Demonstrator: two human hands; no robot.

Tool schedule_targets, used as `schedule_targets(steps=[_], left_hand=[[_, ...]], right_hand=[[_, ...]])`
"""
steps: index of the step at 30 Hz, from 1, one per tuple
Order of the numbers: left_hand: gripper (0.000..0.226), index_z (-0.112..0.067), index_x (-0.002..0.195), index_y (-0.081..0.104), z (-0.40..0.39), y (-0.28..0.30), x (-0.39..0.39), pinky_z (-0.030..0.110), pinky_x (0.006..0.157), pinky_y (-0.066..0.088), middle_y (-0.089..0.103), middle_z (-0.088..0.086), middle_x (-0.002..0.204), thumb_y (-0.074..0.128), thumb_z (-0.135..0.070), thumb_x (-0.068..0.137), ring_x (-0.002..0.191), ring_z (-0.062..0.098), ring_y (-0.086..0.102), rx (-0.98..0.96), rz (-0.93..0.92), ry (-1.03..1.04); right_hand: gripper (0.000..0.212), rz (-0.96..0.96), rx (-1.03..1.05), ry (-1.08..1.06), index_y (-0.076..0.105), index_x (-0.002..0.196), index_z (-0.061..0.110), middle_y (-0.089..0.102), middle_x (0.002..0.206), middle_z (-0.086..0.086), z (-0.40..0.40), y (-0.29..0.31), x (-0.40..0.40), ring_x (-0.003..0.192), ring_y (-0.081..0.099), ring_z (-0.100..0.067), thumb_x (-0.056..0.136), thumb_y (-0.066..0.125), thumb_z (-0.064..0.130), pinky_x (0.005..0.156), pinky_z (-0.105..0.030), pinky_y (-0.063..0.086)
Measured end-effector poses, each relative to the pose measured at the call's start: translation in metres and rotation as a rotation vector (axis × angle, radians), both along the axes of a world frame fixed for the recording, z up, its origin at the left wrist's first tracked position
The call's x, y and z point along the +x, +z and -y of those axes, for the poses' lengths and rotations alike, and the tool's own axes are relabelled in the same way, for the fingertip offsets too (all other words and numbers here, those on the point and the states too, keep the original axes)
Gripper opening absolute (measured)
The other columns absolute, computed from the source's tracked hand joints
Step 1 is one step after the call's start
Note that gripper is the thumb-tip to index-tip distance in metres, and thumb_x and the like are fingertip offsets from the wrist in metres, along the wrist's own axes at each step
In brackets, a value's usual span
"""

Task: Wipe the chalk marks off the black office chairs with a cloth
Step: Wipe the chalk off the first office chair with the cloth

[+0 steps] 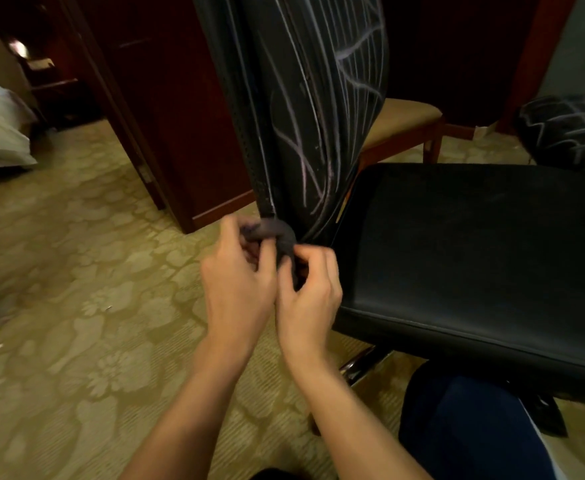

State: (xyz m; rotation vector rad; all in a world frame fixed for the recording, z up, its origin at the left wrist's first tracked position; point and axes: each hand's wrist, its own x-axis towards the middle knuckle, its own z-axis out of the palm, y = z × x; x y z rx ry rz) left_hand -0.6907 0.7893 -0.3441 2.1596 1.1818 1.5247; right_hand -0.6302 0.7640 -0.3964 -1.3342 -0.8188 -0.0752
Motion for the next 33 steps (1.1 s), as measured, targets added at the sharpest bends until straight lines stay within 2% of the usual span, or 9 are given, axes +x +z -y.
schedule_targets(steps=[5, 8, 11, 15, 19, 21, 25, 28, 33], left_hand=[[0.014, -0.017, 0.098, 0.055, 0.014, -0.056, 0.004, 0.016, 0.054, 0.047, 0.063, -0.013, 0.073, 0.068, -0.017, 0.093, 0.062, 0.003, 0.064, -0.180, 0.060, 0.056], [0.012, -0.016, 0.098, 0.058, 0.016, -0.063, 0.008, 0.032, 0.056, 0.056, 0.066, -0.006, 0.065, 0.069, -0.019, 0.093, 0.056, 0.004, 0.065, -0.271, 0.136, 0.074], [0.008, -0.019, 0.099, 0.060, 0.034, -0.051, 0.022, 0.035, 0.054, 0.058, 0.066, 0.003, 0.056, 0.066, -0.023, 0.096, 0.050, 0.012, 0.067, -0.367, 0.288, -0.013], [0.009, -0.023, 0.097, 0.058, 0.041, -0.047, 0.058, 0.039, 0.065, 0.062, 0.074, 0.002, 0.071, 0.066, -0.020, 0.097, 0.065, 0.016, 0.073, -0.442, 0.506, -0.004], [0.020, -0.030, 0.088, 0.054, 0.019, -0.063, 0.063, 0.047, 0.069, 0.062, 0.073, -0.001, 0.069, 0.071, -0.021, 0.093, 0.066, 0.011, 0.073, -0.420, 0.564, 0.173], [0.020, -0.028, 0.086, 0.054, 0.012, -0.066, 0.064, 0.046, 0.067, 0.062, 0.072, -0.001, 0.066, 0.073, -0.024, 0.091, 0.064, 0.011, 0.072, -0.392, 0.571, 0.211], [0.024, -0.028, 0.081, 0.054, -0.006, -0.072, 0.070, 0.048, 0.066, 0.060, 0.069, -0.002, 0.061, 0.076, -0.037, 0.087, 0.061, 0.011, 0.070, -0.379, 0.586, 0.273], [0.027, -0.029, 0.078, 0.053, -0.023, -0.070, 0.077, 0.047, 0.066, 0.059, 0.070, -0.005, 0.061, 0.076, -0.040, 0.086, 0.061, 0.008, 0.070, -0.348, 0.573, 0.282], [0.031, -0.032, 0.073, 0.048, -0.055, -0.069, 0.089, 0.038, 0.063, 0.055, 0.064, -0.007, 0.054, 0.077, -0.036, 0.084, 0.053, 0.007, 0.066, -0.327, 0.514, 0.321]], right_hand=[[0.018, 0.020, -0.246, 0.100, 0.063, 0.101, 0.009, 0.056, 0.101, 0.002, 0.007, -0.039, 0.014, 0.093, 0.057, -0.019, 0.091, 0.059, 0.023, 0.076, -0.032, 0.047], [0.014, 0.199, -0.400, 0.099, 0.063, 0.100, 0.011, 0.058, 0.100, -0.002, 0.016, -0.031, 0.035, 0.096, 0.054, -0.020, 0.087, 0.067, 0.016, 0.077, -0.033, 0.046], [0.014, 0.442, -0.311, 0.012, 0.062, 0.095, 0.010, 0.057, 0.095, -0.005, 0.032, -0.003, 0.065, 0.082, 0.056, -0.020, 0.084, 0.070, 0.014, 0.063, -0.031, 0.045], [0.016, 0.622, -0.310, 0.067, 0.060, 0.101, 0.009, 0.054, 0.103, -0.006, 0.033, 0.014, 0.103, 0.071, 0.057, -0.018, 0.089, 0.067, 0.017, 0.053, -0.034, 0.048], [0.028, 0.365, -0.417, 0.304, 0.059, 0.112, 0.012, 0.051, 0.108, -0.001, -0.003, -0.009, 0.106, 0.088, 0.061, -0.018, 0.091, 0.070, 0.027, 0.076, -0.043, 0.055], [0.034, 0.184, -0.390, 0.387, 0.057, 0.115, 0.012, 0.051, 0.109, 0.002, -0.020, -0.016, 0.103, 0.091, 0.059, -0.010, 0.089, 0.072, 0.028, 0.081, -0.034, 0.053], [0.045, -0.090, -0.377, 0.535, 0.052, 0.119, 0.013, 0.055, 0.110, -0.002, -0.034, -0.013, 0.109, 0.089, 0.058, -0.005, 0.086, 0.076, 0.032, 0.075, -0.016, 0.050], [0.045, -0.009, -0.404, 0.527, 0.051, 0.116, 0.013, 0.057, 0.102, -0.005, -0.051, -0.008, 0.119, 0.083, 0.058, -0.008, 0.085, 0.076, 0.033, 0.073, -0.021, 0.051], [0.026, 0.128, -0.423, 0.450, 0.056, 0.091, 0.015, 0.058, 0.074, -0.001, -0.078, -0.009, 0.127, 0.068, 0.058, -0.015, 0.088, 0.069, 0.037, 0.066, -0.043, 0.052]])
